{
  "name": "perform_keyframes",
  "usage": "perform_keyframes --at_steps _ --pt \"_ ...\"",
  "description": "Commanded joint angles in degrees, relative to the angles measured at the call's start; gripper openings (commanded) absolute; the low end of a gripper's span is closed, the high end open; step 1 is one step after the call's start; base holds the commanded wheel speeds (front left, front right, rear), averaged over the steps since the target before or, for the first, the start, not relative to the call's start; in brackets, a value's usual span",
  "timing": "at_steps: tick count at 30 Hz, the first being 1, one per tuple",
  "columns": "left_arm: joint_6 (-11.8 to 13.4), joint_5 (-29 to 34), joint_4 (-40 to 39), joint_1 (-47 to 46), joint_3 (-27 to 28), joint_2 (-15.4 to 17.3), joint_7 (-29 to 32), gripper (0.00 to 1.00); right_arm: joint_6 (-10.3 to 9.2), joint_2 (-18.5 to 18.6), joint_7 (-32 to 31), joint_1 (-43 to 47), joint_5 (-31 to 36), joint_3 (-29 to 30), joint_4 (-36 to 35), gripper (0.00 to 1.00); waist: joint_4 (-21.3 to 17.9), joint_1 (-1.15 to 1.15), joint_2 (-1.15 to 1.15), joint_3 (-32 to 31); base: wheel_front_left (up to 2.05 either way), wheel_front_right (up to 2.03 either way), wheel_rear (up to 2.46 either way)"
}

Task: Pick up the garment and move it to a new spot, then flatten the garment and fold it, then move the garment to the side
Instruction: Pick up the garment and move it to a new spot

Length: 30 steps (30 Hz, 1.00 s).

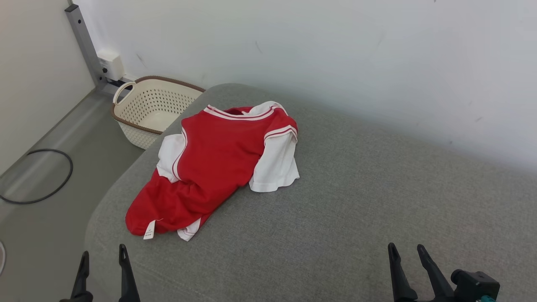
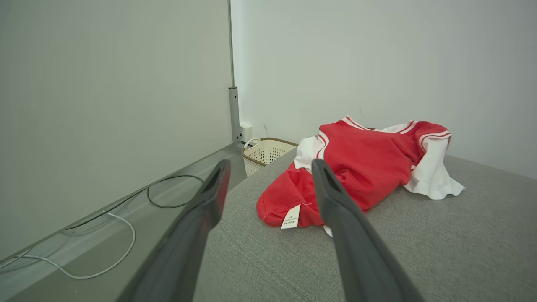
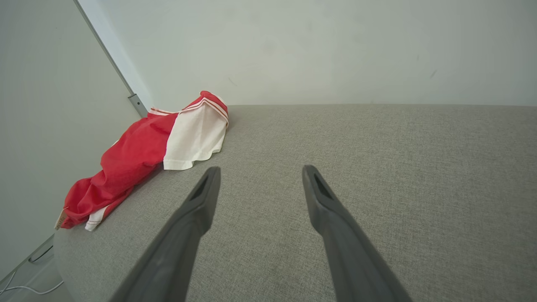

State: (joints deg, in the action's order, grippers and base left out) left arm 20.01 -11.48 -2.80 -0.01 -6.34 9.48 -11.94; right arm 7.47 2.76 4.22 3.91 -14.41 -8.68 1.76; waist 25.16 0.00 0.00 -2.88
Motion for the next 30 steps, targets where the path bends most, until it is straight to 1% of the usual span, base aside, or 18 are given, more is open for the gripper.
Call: perform_keyframes --at_steps 1,7,10,13,17,22,25,28,30 --pt "0.18 -0.35 -0.40 0.85 0.14 0.15 -0.40 1.00 0.04 0.22 0.11 -0.54 -0.18 -0.17 0.10 1.00 -0.28 0.00 0.00 0.08 0.00 0.00 0.00" --pt "-0.15 -1.50 -0.60 0.18 0.36 -0.16 -0.79 1.00 0.04 0.21 -0.05 -0.96 0.30 -0.28 -0.25 1.00 -2.33 0.00 0.00 1.19 0.00 0.00 0.00" --pt "-1.24 -1.79 -0.31 -1.81 -0.13 0.57 -0.54 1.00 0.04 0.21 -0.15 -1.95 0.56 -0.72 -0.53 1.00 -3.87 0.00 0.00 2.22 0.00 0.00 0.00" --pt "-2.62 -2.17 0.28 -4.10 -0.25 1.19 -0.07 1.00 0.04 0.23 -0.10 -2.80 0.79 -1.39 -0.70 1.00 -6.06 0.00 0.00 3.55 0.00 0.00 0.00" --pt "-5.34 -4.15 2.07 -9.46 0.23 2.50 0.54 1.00 0.04 0.22 0.41 -4.83 0.69 -2.36 -0.53 1.00 -9.41 0.00 0.00 5.41 0.00 0.00 0.00" --pt "-8.16 -6.51 5.08 -16.98 1.96 5.06 2.68 1.00 0.04 0.23 1.26 -7.74 -0.07 -4.40 0.00 1.00 -14.33 0.00 0.00 8.15 0.00 0.00 0.00" --pt "-9.60 -8.60 7.13 -21.45 2.91 6.22 4.88 1.00 0.04 0.23 2.25 -9.10 -0.77 -5.03 0.54 1.00 -17.23 0.00 0.00 9.68 0.00 0.00 0.00" --pt "-11.82 -11.50 8.76 -26.07 3.51 6.99 7.83 1.00 0.04 0.21 3.39 -10.12 -1.46 -5.43 1.49 1.00 -19.78 0.00 0.00 10.85 0.00 0.00 0.00" --pt "-12.78 -11.65 9.59 -29.21 3.43 8.55 9.44 1.00 0.04 0.22 4.12 -10.65 -2.15 -5.41 2.26 1.00 -21.21 0.00 0.00 11.54 0.00 0.00 0.00"
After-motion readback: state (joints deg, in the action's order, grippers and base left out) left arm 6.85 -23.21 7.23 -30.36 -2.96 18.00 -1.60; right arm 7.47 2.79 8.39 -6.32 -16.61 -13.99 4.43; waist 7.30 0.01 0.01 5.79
